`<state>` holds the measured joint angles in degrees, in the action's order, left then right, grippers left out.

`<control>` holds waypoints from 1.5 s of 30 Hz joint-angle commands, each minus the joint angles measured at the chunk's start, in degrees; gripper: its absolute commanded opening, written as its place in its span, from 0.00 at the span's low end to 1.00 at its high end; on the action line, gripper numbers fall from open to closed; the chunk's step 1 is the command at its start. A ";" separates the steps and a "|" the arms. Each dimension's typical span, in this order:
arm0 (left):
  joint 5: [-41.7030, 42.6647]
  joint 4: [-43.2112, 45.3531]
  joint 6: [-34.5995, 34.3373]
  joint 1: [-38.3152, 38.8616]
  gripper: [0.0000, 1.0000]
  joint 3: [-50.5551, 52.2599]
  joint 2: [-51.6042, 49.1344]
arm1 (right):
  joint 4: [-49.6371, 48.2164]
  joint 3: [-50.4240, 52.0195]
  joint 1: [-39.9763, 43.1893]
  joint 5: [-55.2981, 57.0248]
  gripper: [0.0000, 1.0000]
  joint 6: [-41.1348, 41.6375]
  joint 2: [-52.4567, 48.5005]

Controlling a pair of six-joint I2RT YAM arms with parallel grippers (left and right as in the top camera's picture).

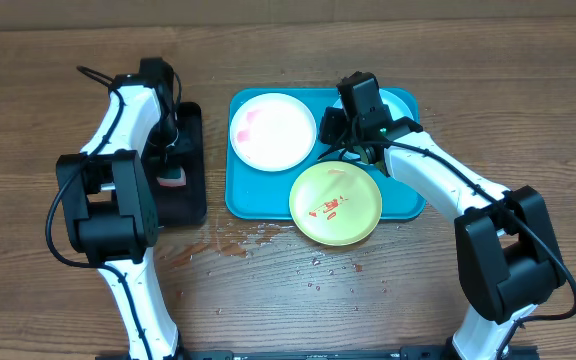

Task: Clean dirty plates on tray and stack at the side
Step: 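Return the sponge to the black tray with the left gripper, then lift the white plate off the teal tray with the right gripper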

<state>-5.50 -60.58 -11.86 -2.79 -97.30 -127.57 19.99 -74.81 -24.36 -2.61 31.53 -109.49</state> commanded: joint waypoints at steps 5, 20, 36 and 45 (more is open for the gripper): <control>1.09 -0.50 -1.53 -0.68 0.90 0.55 -0.02 | 0.13 -1.20 0.28 0.42 0.04 -0.55 1.27; 1.07 -2.73 0.11 4.26 1.00 -8.02 16.81 | -0.31 -1.18 -0.39 -1.97 0.38 -0.55 -1.09; 1.09 -2.01 1.64 7.10 1.00 -8.02 21.22 | -3.61 -1.18 -3.61 -4.55 0.54 -0.26 -6.84; 1.11 -1.95 1.62 7.10 1.00 -8.02 21.22 | -5.46 -1.20 -3.61 -3.87 0.55 0.15 -9.97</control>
<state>-4.86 -62.72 -11.53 4.43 -104.92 -106.30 15.22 -74.81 -28.01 -7.05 31.40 -118.08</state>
